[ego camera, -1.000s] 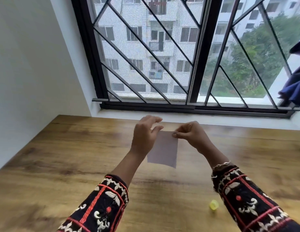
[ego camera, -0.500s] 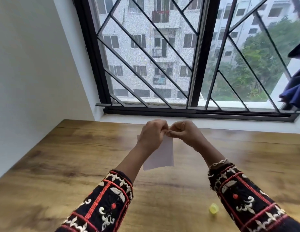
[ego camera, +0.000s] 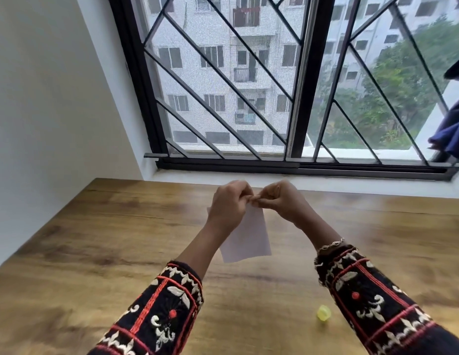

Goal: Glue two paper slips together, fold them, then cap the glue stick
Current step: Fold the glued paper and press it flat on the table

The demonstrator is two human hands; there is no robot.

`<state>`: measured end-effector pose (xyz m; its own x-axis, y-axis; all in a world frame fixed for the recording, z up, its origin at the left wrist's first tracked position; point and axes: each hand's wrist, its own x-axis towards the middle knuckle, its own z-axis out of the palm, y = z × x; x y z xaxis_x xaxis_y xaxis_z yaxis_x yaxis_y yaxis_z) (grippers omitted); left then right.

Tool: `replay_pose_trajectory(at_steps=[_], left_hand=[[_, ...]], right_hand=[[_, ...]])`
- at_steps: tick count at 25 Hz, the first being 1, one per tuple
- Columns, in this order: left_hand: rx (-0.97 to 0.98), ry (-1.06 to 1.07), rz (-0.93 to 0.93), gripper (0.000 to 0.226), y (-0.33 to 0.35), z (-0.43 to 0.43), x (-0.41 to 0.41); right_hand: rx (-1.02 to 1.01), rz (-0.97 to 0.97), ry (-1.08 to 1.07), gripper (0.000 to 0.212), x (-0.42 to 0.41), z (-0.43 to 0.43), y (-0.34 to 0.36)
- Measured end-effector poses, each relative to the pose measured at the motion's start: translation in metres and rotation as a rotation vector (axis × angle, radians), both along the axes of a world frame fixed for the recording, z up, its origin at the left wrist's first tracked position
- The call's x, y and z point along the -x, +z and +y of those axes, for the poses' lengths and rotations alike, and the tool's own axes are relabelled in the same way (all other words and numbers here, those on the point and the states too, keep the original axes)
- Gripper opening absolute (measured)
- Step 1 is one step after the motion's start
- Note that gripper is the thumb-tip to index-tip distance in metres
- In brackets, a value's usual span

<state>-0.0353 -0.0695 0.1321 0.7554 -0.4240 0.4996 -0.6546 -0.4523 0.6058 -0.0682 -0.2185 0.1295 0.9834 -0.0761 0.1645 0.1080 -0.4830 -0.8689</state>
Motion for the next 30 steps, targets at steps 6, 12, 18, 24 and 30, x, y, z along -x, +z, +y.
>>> replay_pose_trajectory(at_steps=[6,12,18,24,30], left_hand=[[0.195,0.084,0.080,0.007,0.008,0.006,-0.009],[0.354,0.160,0.231,0.008,0.000,0.016,-0.017],[0.521,0.264,0.383,0.019,-0.010,0.028,-0.014],[0.787,0.400,0.638,0.017,-0.036,0.035,-0.009],[0.302,0.305,-0.060,0.019,-0.021,0.029,0.004]], right_hand=[[0.113,0.061,-0.005,0.008,0.010,-0.013,-0.023],[0.119,0.116,-0.047,0.005,0.014,-0.028,-0.035],[-0.207,0.091,-0.086,0.017,0.020,-0.031,-0.033],[-0.420,0.045,-0.169,0.017,0.019,-0.024,-0.030],[-0.216,0.012,-0.190,0.012,0.016,-0.018,-0.017]])
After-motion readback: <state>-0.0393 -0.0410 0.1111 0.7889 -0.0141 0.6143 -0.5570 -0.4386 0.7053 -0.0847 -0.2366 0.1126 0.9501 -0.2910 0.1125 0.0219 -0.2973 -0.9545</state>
